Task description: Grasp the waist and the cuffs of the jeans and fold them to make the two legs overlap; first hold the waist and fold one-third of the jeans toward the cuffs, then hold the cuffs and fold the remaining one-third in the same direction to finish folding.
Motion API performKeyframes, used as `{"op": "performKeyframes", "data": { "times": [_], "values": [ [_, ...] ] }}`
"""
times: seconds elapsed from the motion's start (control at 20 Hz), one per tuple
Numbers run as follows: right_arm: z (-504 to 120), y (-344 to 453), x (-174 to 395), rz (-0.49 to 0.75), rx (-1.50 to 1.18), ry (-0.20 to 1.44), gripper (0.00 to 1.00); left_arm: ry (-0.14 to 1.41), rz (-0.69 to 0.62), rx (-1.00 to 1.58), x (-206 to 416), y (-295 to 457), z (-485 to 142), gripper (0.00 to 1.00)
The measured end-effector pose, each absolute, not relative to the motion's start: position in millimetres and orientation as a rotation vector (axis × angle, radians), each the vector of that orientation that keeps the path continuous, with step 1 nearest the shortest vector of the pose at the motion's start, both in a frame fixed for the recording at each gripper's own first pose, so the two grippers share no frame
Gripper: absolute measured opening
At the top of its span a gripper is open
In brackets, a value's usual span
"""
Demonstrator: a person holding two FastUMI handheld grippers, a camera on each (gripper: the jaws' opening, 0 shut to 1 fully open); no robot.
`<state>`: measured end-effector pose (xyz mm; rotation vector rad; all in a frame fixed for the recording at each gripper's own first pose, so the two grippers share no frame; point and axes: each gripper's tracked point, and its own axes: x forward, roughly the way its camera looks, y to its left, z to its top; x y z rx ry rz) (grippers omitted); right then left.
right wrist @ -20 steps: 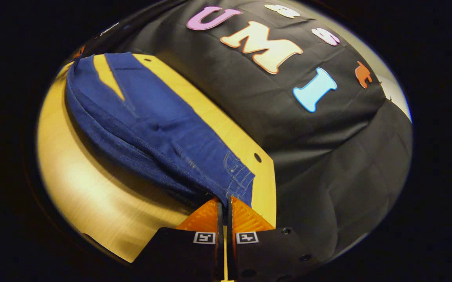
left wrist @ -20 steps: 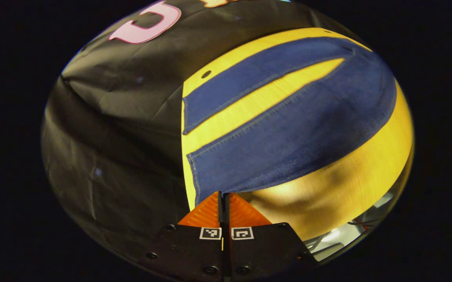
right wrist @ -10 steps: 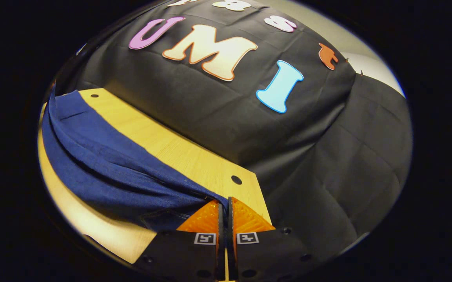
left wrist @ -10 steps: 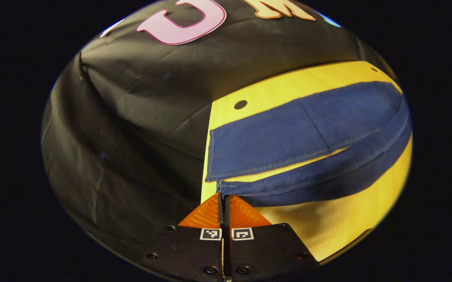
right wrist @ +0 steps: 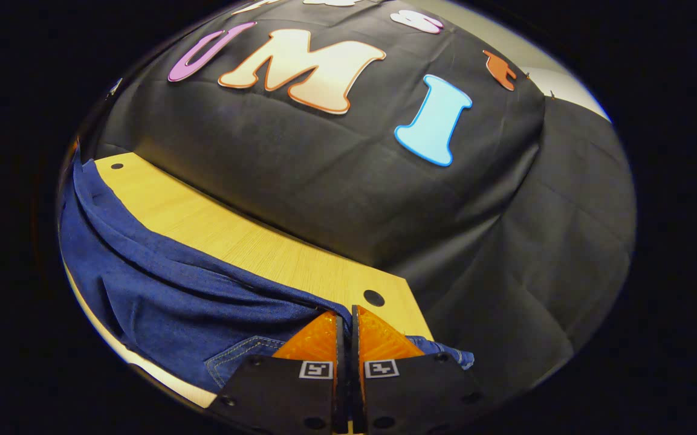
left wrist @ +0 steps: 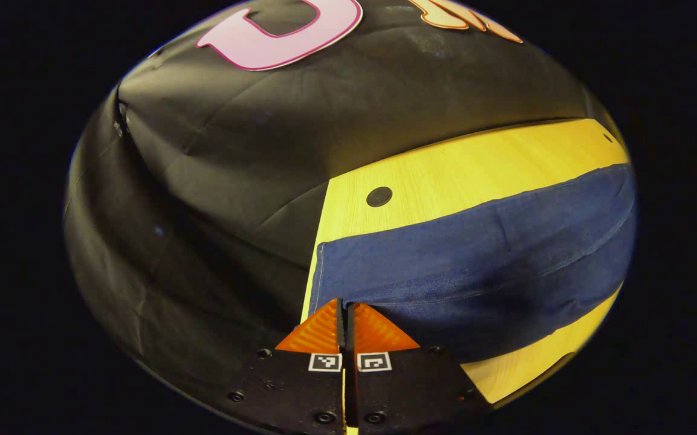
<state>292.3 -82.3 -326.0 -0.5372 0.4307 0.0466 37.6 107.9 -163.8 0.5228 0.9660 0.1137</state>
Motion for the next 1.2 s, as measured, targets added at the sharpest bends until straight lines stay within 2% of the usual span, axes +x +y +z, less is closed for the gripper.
{"op": "performKeyframes", "data": {
  "times": [0.3,0.45,0.55,0.7,0.75,0.8,1.0,1.2],
  "values": [
    [-391.7,-78.1,319.1,0.068,-0.537,0.521,0.05,1.004,0.117,0.580,39.0,104.4,-168.4,0.00],
    [-398.3,-80.6,321.8,0.065,-0.545,0.526,0.05,0.989,0.132,0.564,42.1,105.7,-164.4,0.00],
    [-385.4,-90.6,322.9,0.032,-0.523,0.509,0.43,0.945,0.124,0.492,41.3,99.4,-159.9,0.00],
    [-358.7,-101.5,319.4,-0.029,-0.375,0.487,1.00,0.846,0.132,0.402,37.8,81.8,-124.7,0.74],
    [-346.3,-110.9,317.2,-0.058,-0.317,0.481,1.00,0.801,0.135,0.374,39.1,77.5,-108.4,0.99],
    [-337.8,-120.8,312.3,-0.091,-0.259,0.478,1.00,0.750,0.130,0.333,40.4,72.1,-95.6,0.95],
    [-339.7,-173.8,280.5,-0.229,-0.091,0.530,1.00,0.607,0.075,0.167,44.2,51.1,-26.9,0.95],
    [-361.8,-217.5,256.6,-0.325,0.027,0.595,1.00,0.542,0.006,0.032,39.6,61.4,-13.6,0.95]
  ]
}}
